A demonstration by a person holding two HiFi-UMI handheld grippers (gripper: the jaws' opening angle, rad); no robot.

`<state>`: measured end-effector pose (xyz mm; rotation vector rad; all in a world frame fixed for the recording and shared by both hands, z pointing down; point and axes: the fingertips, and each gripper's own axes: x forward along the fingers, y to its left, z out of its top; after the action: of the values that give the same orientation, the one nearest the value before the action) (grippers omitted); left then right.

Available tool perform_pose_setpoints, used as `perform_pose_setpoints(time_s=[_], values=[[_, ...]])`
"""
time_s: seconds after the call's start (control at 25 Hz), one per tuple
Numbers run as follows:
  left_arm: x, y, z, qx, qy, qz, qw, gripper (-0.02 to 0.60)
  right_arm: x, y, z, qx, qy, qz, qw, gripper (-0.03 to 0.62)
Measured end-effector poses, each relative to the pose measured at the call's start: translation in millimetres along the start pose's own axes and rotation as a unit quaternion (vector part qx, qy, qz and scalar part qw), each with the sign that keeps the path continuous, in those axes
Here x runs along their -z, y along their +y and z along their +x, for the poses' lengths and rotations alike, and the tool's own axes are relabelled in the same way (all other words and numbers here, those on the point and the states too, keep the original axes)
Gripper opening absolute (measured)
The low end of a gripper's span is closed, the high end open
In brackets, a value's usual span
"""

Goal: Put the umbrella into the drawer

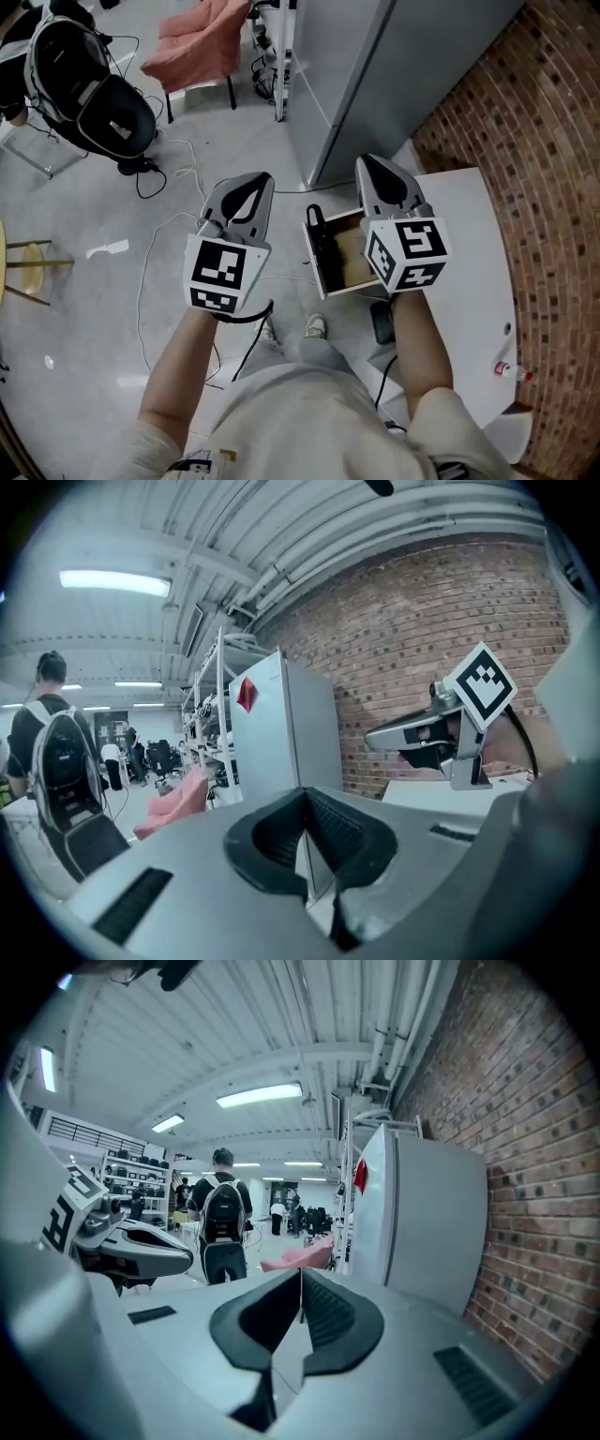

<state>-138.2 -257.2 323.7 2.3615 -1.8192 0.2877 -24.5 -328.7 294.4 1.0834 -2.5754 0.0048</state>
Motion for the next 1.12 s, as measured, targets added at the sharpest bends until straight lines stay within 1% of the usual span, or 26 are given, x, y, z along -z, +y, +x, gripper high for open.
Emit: perform_pose_setpoints(time_s=[0.12,0.24,0.4,0.52,0.64,0.88,1.0,1.12], values=[[-41.7,3.0,-14.5,-0.011,-0.036,0.01,0.9992,0.008,-37.7,1.6,-19.8,-0.007,-0.034,-0.008,0.999,0.01],[-71.9,1.0,-29.2,-0.016,-0.067,0.017,0.9975,0.008,-65.1,3.9,-41.0,-0.015,-0.062,-0.012,0.998,0.009],[-94.6,-4.1,-51.0,-0.025,-0.091,0.033,0.995,0.008,-93.7,13.0,-69.4,-0.031,-0.102,-0.021,0.994,0.008],[-108.3,-6.5,-71.6,-0.032,-0.111,0.042,0.9924,0.008,-111.3,22.9,-89.8,-0.033,-0.125,-0.028,0.991,0.008],[-113.2,-9.1,-88.1,-0.035,-0.122,0.049,0.9907,0.008,-121.9,33.2,-105.5,-0.035,-0.14,-0.036,0.989,0.008],[-113.1,-17.7,-108.5,-0.032,-0.124,0.049,0.9906,0.008,-129.5,53.0,-126.3,-0.053,-0.156,-0.046,0.985,0.008],[-111.5,-22.2,-114.7,-0.03,-0.124,0.046,0.9908,0.008,-120.2,62.1,-127.8,-0.063,-0.143,-0.036,0.987,0.008],[-103.7,-27.5,-118.0,-0.023,-0.117,0.031,0.9924,0.008,-102.6,68.8,-123.5,-0.073,-0.121,-0.023,0.99,0.008]])
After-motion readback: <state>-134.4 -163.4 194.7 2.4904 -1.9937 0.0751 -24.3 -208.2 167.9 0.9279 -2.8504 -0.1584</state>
